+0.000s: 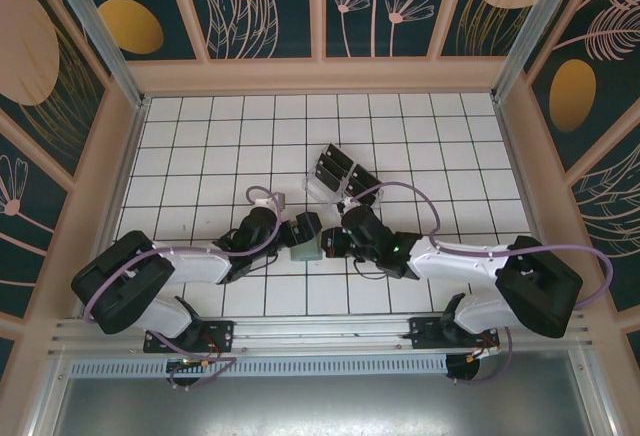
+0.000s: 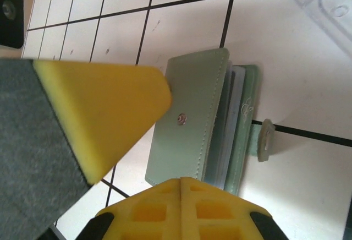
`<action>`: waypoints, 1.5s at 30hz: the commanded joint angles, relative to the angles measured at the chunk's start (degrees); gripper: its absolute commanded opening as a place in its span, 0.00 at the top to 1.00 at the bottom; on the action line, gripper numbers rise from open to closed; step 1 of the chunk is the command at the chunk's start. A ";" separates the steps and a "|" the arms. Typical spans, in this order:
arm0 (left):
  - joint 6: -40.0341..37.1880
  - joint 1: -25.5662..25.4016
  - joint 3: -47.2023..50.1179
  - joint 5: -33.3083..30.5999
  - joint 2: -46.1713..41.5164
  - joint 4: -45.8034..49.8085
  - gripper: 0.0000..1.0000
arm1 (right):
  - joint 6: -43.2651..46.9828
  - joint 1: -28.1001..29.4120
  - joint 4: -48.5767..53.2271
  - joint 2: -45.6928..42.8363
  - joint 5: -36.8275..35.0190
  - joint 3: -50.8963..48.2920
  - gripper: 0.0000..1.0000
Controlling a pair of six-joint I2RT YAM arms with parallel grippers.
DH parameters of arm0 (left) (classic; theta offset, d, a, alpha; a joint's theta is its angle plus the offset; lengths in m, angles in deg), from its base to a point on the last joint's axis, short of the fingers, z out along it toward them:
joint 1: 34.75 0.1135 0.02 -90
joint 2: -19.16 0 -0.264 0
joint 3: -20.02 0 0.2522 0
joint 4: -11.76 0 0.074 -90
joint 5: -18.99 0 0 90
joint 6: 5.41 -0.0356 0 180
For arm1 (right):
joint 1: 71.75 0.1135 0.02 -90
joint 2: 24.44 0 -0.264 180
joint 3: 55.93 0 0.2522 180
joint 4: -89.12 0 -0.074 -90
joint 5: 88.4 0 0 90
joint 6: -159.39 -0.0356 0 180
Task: Put the credit cards into the card holder
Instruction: Close the card holder at the center of the table.
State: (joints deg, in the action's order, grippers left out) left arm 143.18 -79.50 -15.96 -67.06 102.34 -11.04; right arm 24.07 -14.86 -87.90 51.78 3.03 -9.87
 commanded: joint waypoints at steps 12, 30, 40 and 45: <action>0.28 -0.13 -5.70 -3.83 -0.43 5.90 0.01 | -0.69 2.22 -8.02 10.25 -1.26 2.51 0.99; -7.71 2.98 -10.65 -11.61 -9.13 30.00 0.01 | -1.16 0.80 -9.46 14.52 -1.13 -0.41 1.00; -20.76 3.59 -6.85 -9.26 -14.66 37.65 0.02 | -0.67 -0.17 -9.36 14.82 0.30 -0.15 1.00; -22.46 3.45 -4.07 -5.49 -16.50 37.44 0.02 | -0.38 -0.45 -8.80 15.28 0.94 0.97 1.00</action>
State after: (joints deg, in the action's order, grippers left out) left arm 124.12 -76.13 -21.62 -75.19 87.21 24.52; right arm 23.44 -14.80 -95.86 65.82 3.42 -9.81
